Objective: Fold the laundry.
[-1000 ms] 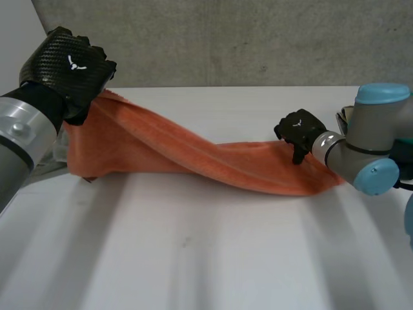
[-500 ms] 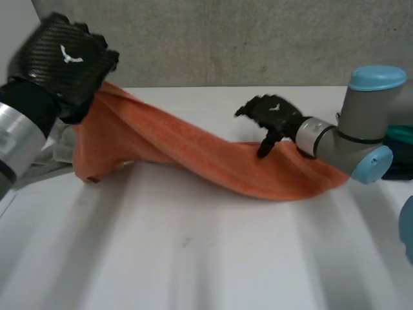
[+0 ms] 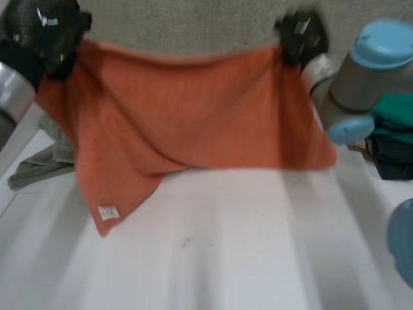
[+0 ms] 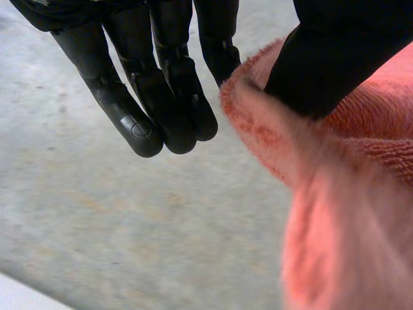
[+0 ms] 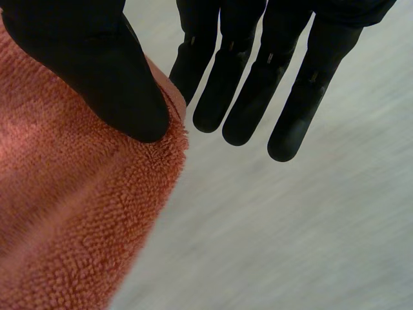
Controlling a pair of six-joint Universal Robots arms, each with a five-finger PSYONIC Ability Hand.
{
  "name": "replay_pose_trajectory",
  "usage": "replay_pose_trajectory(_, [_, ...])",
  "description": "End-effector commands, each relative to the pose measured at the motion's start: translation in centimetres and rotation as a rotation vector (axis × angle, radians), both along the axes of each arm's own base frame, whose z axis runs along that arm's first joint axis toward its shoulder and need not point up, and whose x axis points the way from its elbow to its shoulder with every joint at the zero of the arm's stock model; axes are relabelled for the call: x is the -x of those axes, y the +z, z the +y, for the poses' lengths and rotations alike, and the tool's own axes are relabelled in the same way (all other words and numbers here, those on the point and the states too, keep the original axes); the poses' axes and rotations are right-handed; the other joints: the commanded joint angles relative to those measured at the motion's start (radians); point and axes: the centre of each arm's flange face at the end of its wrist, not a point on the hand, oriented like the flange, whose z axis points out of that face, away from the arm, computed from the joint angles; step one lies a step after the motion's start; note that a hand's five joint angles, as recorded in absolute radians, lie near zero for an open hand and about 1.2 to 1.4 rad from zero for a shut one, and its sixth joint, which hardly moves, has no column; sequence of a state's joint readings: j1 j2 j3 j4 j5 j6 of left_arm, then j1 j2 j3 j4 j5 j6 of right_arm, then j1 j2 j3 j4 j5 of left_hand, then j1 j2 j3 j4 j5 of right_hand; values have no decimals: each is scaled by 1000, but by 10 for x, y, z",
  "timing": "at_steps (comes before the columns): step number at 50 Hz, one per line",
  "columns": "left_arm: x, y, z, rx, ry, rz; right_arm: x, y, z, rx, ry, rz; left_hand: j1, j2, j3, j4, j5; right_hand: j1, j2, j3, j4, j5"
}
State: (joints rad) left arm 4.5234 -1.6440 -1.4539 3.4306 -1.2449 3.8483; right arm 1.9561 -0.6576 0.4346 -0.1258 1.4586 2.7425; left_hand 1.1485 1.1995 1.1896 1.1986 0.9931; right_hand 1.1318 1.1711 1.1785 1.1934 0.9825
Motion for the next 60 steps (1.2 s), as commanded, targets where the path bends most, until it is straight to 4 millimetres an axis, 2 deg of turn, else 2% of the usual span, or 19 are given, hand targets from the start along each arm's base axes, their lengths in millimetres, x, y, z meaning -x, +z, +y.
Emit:
replay_pose_trajectory(1, [16, 58, -53, 216, 138, 158, 26, 115, 26, 407, -82, -246, 248, 197, 207, 198, 229, 264, 225, 218, 203, 239])
replay_pose_trajectory(4, [15, 84, -59, 284, 186, 240, 40, 134, 35, 494, -113, -293, 248, 197, 207, 198, 229, 264, 225, 218, 203, 239])
replay_pose_trajectory(8, [16, 81, -62, 251, 172, 283, 53, 128, 41, 455, -131, -262, 248, 197, 207, 198, 229, 264, 225, 218, 203, 239])
replay_pose_trajectory(12, [23, 47, -61, 97, 84, 303, 58, 96, 47, 308, -105, -185, 248, 197, 207, 198, 229, 264, 225, 218, 203, 239])
replay_pose_trajectory(13, [25, 29, -59, 22, 44, 299, 58, 76, 51, 225, -81, -148, 248, 197, 207, 198, 229, 264, 225, 218, 203, 239])
replay_pose_trajectory(16, [26, 1, -54, -89, -4, 297, 59, 47, 60, 109, -42, -102, 248, 197, 207, 198, 229, 264, 225, 218, 203, 239])
replay_pose_trajectory(17, [23, -18, -52, -155, -11, 289, 62, 23, 69, 15, -20, -70, 248, 197, 207, 198, 229, 264, 225, 218, 203, 239])
replay_pose_trajectory(19, [18, -39, -51, -218, -2, 277, 64, 10, 74, -31, -12, -53, 248, 197, 207, 198, 229, 264, 225, 218, 203, 239])
replay_pose_trajectory(23, [4, -86, -48, -352, 47, 239, 72, -41, 86, -194, -5, 7, 248, 197, 207, 198, 229, 264, 225, 218, 203, 239])
replay_pose_trajectory(24, [-1, -104, -46, -405, 65, 218, 74, -63, 90, -256, -5, 32, 248, 197, 207, 198, 229, 264, 225, 218, 203, 239])
replay_pose_trajectory(27, [0, -136, -38, -487, 69, 155, 75, -91, 97, -337, -4, 75, 248, 197, 207, 198, 229, 264, 225, 218, 203, 239])
replay_pose_trajectory(28, [1, -141, -36, -500, 65, 135, 75, -108, 100, -381, -5, 108, 248, 197, 207, 198, 229, 264, 225, 218, 203, 239])
replay_pose_trajectory(31, [5, -153, -28, -533, 49, 66, 73, -128, 103, -447, -9, 182, 248, 197, 207, 198, 229, 264, 225, 218, 203, 239])
replay_pose_trajectory(36, [5, -157, -23, -559, 49, -4, 73, -127, 97, -509, -16, 255, 248, 197, 207, 198, 229, 218, 178, 171, 156, 192])
replay_pose_trajectory(37, [5, -156, -23, -555, 47, -9, 73, -125, 95, -514, -18, 265, 248, 197, 207, 198, 229, 112, 73, 66, 51, 87])
replay_pose_trajectory(38, [4, -155, -22, -555, 50, -18, 73, -118, 91, -525, -16, 279, 248, 197, 207, 198, 229, -203, -242, -249, -264, -228])
replay_pose_trajectory(40, [4, -153, -22, -551, 50, -19, 74, -114, 87, -548, -19, 300, 248, 197, 207, 198, 229, -527, -566, -574, -589, -552])
replay_pose_trajectory(48, [2, -148, -21, -542, 54, -15, 68, -100, 66, -500, 30, 581, 248, 197, 207, 198, 229, -646, -685, -693, -708, -671])
replay_pose_trajectory(60, [-1, -148, -22, -545, 57, -16, 50, -135, 50, -268, 192, 929, 230, 179, 189, 180, 211, -655, -694, -702, -716, -680])
